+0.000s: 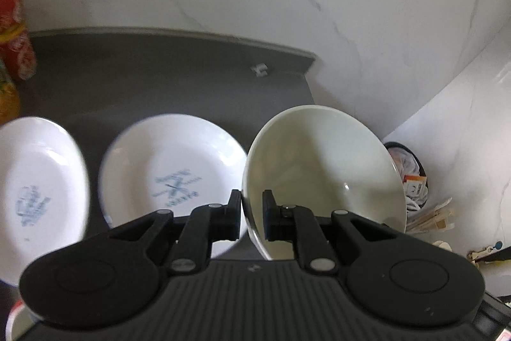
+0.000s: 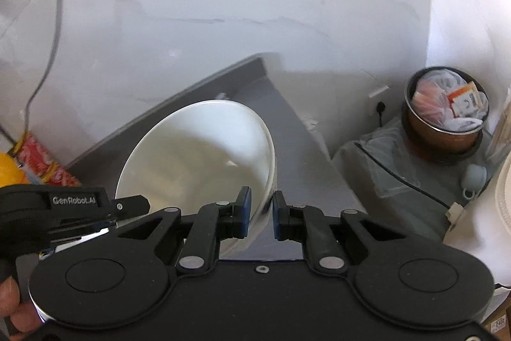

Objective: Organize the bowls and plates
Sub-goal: 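Close both grippers on the rim of the yellow-patterned bowl, then carry the yellow-patterned bowl with both grippers and lower it into the stacked bowls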

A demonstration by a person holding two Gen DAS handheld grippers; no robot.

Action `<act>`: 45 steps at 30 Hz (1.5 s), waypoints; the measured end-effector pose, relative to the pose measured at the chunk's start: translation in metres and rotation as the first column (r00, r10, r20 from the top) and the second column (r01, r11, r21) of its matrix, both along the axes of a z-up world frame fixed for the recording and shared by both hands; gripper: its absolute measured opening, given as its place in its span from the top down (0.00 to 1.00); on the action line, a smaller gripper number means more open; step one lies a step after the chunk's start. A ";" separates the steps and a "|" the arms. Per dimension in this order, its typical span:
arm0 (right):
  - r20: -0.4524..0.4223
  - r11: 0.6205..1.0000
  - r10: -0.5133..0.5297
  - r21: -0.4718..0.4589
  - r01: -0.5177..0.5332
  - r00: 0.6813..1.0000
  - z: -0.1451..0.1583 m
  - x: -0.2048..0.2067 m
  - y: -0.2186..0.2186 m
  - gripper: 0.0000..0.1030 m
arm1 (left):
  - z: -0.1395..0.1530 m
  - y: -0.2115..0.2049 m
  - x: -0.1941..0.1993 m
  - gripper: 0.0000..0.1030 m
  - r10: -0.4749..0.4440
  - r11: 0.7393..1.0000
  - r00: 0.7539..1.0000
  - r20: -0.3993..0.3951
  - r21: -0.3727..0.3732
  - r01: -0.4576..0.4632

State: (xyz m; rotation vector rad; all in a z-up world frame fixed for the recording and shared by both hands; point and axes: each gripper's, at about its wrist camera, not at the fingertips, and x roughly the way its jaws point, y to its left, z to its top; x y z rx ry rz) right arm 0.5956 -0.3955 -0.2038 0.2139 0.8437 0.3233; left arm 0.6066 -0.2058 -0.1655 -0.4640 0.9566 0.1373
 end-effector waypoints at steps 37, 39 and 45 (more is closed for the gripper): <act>0.064 0.994 0.098 -0.057 -0.095 0.993 0.041 -0.158 0.101 0.86 | 0.030 0.114 -0.173 0.89 0.051 0.997 0.997 0.056 -0.065 -0.047; 0.054 0.994 0.097 -0.056 -0.094 0.994 0.039 -0.164 0.101 0.86 | 0.027 0.114 -0.179 0.89 0.044 0.997 0.998 0.049 -0.059 -0.041; 0.033 0.991 0.111 -0.076 -0.108 0.993 0.033 -0.179 0.104 0.86 | 0.019 0.117 -0.195 0.89 0.045 0.997 0.999 0.026 -0.065 -0.043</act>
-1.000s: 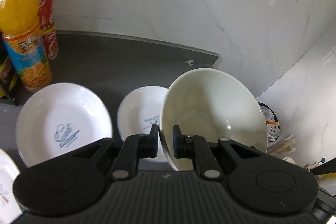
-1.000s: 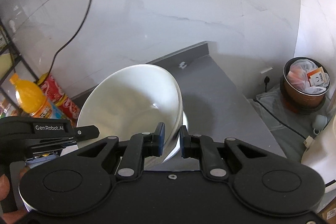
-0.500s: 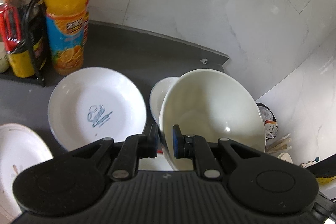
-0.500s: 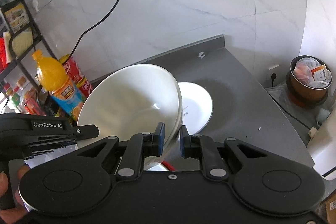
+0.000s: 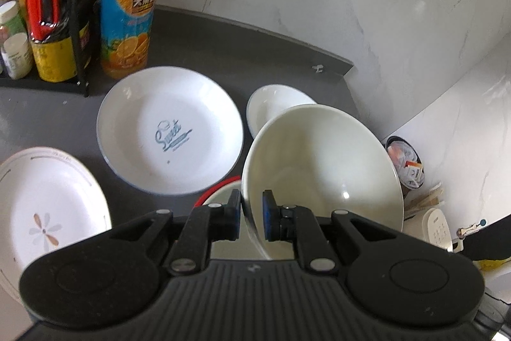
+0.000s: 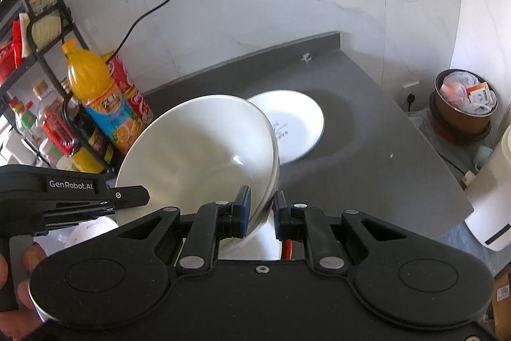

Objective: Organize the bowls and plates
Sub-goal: 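Carry the yellow-patterned bowl with both grippers and lower it into the stacked bowls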

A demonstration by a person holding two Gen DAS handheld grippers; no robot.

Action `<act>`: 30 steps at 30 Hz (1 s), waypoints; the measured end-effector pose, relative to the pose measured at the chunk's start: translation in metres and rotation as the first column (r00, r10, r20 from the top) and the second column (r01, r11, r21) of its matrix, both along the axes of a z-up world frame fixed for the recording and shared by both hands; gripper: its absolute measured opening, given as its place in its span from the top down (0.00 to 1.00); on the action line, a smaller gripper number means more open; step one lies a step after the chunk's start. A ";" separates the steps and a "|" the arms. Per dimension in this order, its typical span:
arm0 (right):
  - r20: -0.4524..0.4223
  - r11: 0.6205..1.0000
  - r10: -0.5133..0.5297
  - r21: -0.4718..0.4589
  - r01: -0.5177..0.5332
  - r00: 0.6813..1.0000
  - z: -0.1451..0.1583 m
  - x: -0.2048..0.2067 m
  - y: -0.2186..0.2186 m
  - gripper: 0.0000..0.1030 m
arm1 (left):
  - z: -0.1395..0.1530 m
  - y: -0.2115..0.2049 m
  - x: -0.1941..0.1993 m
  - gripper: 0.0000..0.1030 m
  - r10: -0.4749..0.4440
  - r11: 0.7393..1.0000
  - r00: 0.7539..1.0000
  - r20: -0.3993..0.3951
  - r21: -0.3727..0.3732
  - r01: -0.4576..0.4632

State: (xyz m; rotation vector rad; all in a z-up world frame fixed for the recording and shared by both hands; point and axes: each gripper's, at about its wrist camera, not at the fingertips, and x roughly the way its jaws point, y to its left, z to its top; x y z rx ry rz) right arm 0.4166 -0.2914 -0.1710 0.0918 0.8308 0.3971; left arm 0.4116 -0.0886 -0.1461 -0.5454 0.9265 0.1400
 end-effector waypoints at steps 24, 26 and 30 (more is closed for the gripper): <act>-0.085 0.994 0.068 -0.082 -0.075 0.994 -0.031 -0.016 0.018 0.85 | -0.037 0.007 -0.029 0.89 0.025 1.000 0.993 -0.118 -0.009 -0.026; -0.092 0.992 0.073 -0.094 -0.081 0.993 -0.034 -0.014 0.019 0.85 | -0.039 0.006 -0.028 0.89 0.026 1.000 0.991 -0.128 -0.009 -0.028; -0.102 0.988 0.077 -0.122 -0.089 0.992 -0.040 -0.012 0.021 0.85 | -0.043 0.005 -0.026 0.89 0.022 1.000 0.991 -0.131 -0.007 -0.023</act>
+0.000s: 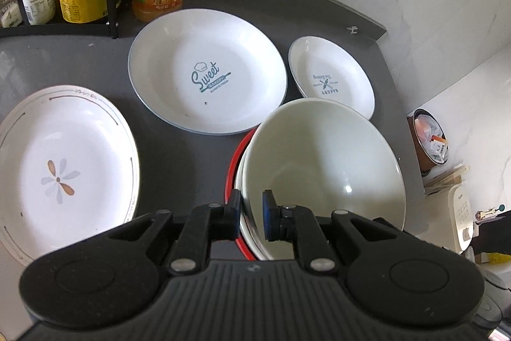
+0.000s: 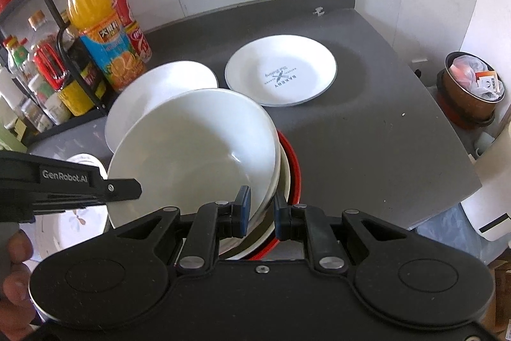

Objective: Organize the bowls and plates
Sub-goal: 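Carry the yellow-patterned bowl with both grippers and lower it into the stacked bowls, then open both grippers and lift them away from the bowl stack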

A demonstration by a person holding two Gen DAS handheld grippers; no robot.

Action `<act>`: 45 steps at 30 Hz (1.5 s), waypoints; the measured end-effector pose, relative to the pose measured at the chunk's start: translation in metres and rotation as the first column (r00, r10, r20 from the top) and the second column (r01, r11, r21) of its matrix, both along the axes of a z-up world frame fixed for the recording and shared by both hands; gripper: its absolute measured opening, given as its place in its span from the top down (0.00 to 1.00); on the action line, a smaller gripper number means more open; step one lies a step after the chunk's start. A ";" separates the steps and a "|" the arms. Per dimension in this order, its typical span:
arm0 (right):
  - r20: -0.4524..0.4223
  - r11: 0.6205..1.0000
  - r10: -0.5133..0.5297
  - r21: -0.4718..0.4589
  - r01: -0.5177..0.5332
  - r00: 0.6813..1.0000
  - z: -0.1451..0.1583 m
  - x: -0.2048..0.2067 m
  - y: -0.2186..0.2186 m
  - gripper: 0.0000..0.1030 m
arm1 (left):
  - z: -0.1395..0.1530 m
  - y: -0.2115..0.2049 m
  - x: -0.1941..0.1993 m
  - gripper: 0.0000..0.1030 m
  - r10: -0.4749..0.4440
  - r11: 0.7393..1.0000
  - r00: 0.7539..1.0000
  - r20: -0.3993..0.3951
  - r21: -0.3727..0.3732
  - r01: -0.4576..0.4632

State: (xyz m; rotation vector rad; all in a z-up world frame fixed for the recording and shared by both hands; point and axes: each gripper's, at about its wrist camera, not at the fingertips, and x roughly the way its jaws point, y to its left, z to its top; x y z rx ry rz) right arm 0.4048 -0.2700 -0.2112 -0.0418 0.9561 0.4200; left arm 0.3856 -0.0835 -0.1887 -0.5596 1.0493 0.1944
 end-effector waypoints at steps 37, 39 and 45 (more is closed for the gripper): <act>0.069 0.992 -0.123 0.002 0.123 0.990 0.021 -0.034 0.019 0.90 | 0.038 0.057 -0.076 0.51 -0.005 0.997 0.996 0.094 0.072 -0.002; 0.068 0.991 -0.130 0.014 0.130 0.989 0.025 -0.036 0.023 0.79 | 0.040 0.065 -0.082 0.49 0.007 0.997 0.996 0.094 0.074 -0.014; 0.073 0.992 -0.116 0.051 0.112 0.991 0.039 -0.032 0.035 0.67 | 0.043 0.085 -0.086 0.46 0.050 0.996 0.993 0.105 0.063 -0.057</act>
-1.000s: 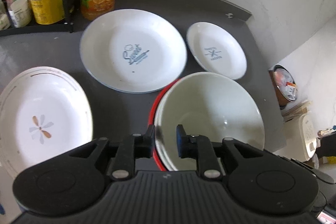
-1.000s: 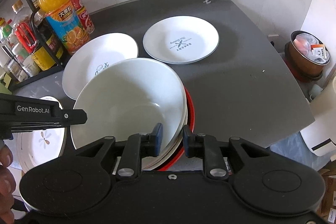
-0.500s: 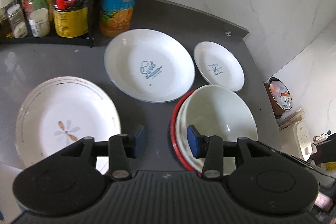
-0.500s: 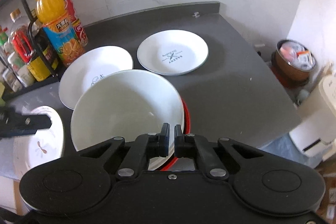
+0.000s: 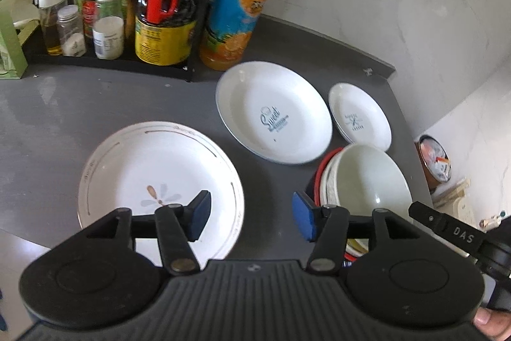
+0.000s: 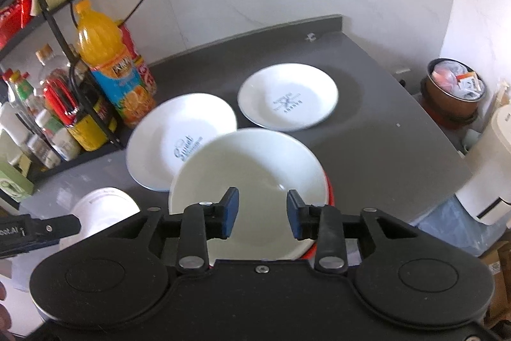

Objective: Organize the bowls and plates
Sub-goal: 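Open both grippers and lift them away from the bowl stack, then move both grippers to the rim of the white 'Sweet' plate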

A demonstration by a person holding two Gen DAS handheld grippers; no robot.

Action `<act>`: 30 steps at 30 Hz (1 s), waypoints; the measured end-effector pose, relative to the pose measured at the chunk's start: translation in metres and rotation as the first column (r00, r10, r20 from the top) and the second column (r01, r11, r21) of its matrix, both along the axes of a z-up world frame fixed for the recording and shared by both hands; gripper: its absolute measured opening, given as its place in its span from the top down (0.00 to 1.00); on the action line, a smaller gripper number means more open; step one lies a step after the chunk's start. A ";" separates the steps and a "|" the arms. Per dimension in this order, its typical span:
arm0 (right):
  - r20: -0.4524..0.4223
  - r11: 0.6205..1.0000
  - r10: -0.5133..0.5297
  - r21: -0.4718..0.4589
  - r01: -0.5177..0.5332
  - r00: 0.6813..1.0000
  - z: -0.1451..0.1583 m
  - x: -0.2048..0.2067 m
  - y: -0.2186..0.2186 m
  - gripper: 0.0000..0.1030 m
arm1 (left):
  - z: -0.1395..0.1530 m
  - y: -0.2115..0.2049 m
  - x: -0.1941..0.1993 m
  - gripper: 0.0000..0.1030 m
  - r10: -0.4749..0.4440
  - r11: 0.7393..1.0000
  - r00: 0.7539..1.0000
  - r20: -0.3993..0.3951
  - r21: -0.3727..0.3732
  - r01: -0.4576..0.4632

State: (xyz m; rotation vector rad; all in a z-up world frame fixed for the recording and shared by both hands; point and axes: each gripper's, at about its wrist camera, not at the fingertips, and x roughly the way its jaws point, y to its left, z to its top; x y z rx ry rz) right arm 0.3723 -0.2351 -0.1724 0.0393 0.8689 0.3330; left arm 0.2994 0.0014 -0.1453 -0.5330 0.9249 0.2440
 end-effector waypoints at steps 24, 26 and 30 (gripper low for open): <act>-0.146 0.977 0.205 0.088 -0.194 0.968 0.000 0.152 0.076 0.56 | -0.020 0.047 0.105 0.45 0.213 0.977 0.975 -0.067 0.006 -0.213; -0.174 0.973 0.225 0.088 -0.212 0.959 -0.005 0.163 0.082 0.56 | -0.024 0.049 0.112 0.45 0.227 0.974 0.971 -0.074 0.005 -0.227; -0.232 0.972 0.232 0.101 -0.214 0.944 -0.019 0.187 0.088 0.56 | -0.034 0.055 0.128 0.45 0.257 0.966 0.961 -0.098 -0.003 -0.259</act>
